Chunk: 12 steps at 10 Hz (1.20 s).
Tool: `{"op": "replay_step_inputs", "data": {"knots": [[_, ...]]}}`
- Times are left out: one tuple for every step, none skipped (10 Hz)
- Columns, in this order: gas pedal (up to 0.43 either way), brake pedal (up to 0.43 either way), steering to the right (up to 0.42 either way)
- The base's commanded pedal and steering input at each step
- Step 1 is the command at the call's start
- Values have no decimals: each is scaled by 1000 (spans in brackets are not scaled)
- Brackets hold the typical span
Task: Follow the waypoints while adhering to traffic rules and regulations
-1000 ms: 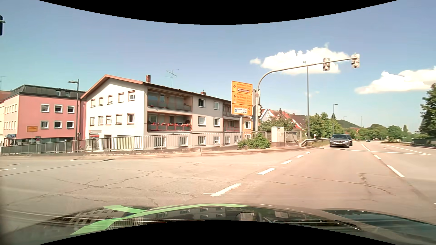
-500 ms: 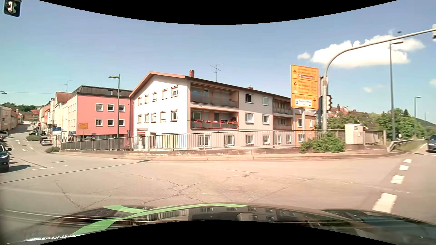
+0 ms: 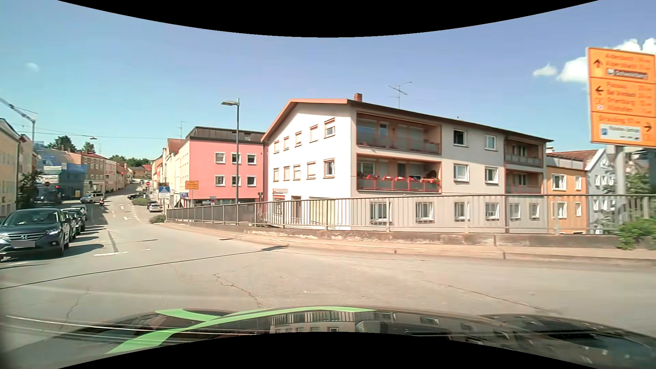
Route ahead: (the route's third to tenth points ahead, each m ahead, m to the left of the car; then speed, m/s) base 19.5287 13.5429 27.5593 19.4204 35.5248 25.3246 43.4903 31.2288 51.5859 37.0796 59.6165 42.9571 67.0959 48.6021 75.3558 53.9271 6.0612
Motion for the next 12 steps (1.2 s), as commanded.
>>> {"op": "replay_step_inputs", "data": {"knots": [[110,0,-324],[110,0,-316],[110,0,-312],[110,0,-310],[110,0,-302],[110,0,-295],[110,0,-285],[110,0,-271],[110,0,-255],[110,0,-243],[110,0,-228],[110,0,-215]]}}
